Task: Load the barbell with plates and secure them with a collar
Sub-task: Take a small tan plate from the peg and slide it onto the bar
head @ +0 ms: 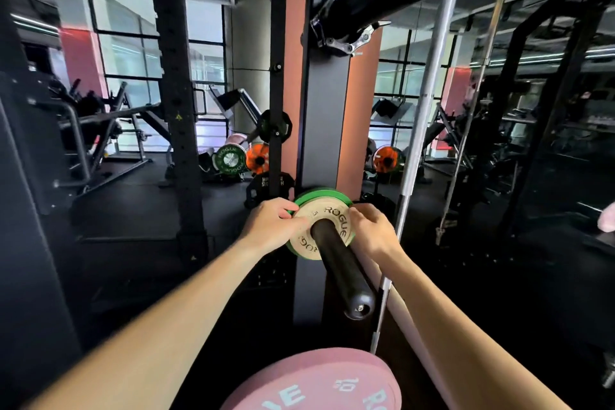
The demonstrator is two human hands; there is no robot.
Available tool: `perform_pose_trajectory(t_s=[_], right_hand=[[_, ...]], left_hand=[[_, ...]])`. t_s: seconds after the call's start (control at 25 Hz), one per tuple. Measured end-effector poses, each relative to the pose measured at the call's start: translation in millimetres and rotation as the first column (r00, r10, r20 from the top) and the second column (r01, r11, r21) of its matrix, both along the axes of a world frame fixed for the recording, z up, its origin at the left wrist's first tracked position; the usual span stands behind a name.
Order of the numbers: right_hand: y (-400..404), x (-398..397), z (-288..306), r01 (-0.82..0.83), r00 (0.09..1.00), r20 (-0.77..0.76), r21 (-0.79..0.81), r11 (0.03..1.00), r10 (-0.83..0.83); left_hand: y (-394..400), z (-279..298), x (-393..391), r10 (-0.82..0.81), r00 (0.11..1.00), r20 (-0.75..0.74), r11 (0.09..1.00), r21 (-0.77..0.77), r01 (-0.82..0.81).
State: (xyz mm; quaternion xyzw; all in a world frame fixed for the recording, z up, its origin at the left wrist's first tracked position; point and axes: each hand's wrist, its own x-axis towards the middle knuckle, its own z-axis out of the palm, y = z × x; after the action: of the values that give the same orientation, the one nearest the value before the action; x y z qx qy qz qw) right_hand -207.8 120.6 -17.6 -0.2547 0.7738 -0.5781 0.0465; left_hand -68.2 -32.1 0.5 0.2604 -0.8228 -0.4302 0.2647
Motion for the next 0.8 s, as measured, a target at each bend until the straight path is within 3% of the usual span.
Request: perform_pose_trajectory(t_s=[0.12, 0.24, 0.32, 0.44, 0.68, 0.8], right_hand=[[1, -1, 4, 0.0, 1.0, 0.011, 0.024, 1.0, 0.0], [12, 3, 3, -0.068, 0.997, -0.023, 0.09, 0.994, 0.071], [30, 8, -1, -0.134, 0.99, -0.022, 0.132, 0.982, 0.138], [63, 27, -13, -0.264, 0.964, 0.053, 0.054, 0.963, 0.261], [113, 70, -21, -0.367, 0.916, 0.125, -0.122, 0.922, 0.381], [129, 86, -22, -0.36, 0.926, 0.069, -0.134, 0.923, 0.371]], left_hand=[[2, -4, -5, 0.029, 0.999, -0.014, 1.0, 0.011, -0.029], [23, -13, -9, 0.018, 0.998, 0.058, 0.995, -0.098, -0.012], [42, -17, -5, -0.028, 0.999, 0.041, 0.997, -0.067, 0.031], [69, -19, 14, -0.084, 0.996, -0.033, 0.995, 0.048, 0.086], [120, -22, 54, -0.109, 0.992, -0.056, 0.991, 0.074, 0.113], [138, -24, 73, -0.111, 0.989, -0.096, 0.991, 0.062, 0.117]])
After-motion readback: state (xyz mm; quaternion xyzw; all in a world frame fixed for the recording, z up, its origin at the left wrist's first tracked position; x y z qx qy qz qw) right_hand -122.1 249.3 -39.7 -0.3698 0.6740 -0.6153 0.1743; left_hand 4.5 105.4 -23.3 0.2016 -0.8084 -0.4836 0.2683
